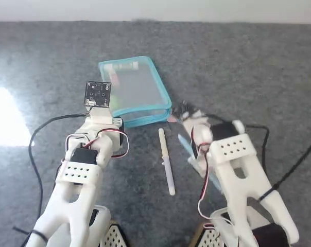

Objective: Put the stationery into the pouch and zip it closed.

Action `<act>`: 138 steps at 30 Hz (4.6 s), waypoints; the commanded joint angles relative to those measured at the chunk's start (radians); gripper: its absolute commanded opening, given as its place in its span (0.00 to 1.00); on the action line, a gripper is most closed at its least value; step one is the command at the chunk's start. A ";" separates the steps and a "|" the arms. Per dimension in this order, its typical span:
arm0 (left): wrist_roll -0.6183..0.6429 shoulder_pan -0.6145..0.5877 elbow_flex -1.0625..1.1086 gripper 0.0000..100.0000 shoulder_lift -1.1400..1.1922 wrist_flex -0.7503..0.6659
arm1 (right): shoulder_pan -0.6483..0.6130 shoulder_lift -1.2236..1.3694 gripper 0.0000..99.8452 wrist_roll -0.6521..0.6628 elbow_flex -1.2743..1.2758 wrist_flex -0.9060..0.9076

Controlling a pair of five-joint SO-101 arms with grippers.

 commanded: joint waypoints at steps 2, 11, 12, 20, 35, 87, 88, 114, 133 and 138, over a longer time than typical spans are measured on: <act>-0.003 0.005 -0.004 0.01 -0.006 -0.017 | 0.004 0.001 0.01 -0.137 -0.198 0.050; -0.003 0.005 -0.004 0.01 -0.005 -0.017 | -0.174 0.137 0.01 -0.259 -0.459 0.116; -0.003 0.005 -0.004 0.01 -0.005 -0.017 | -0.199 0.189 0.01 -0.261 -0.505 0.134; -0.003 0.005 -0.004 0.01 -0.006 -0.017 | -0.265 0.604 0.01 -0.264 -0.913 0.283; -0.003 0.005 -0.008 0.01 -0.006 -0.028 | -0.263 0.734 0.01 -0.256 -0.999 0.348; -0.003 0.012 0.018 0.01 -0.005 -0.040 | -0.209 0.974 0.01 -0.262 -1.458 0.343; -0.003 0.012 0.018 0.01 -0.005 -0.040 | -0.209 0.995 0.01 -0.262 -1.496 0.335; -0.005 0.014 0.018 0.01 -0.005 -0.041 | -0.243 0.822 0.45 -0.255 -1.672 0.351; -0.005 0.011 0.013 0.01 -0.002 -0.046 | -0.272 0.326 0.45 -0.284 -0.130 -0.248; -0.005 0.012 0.013 0.01 0.000 -0.046 | -0.294 0.326 0.45 -0.376 -0.118 -0.257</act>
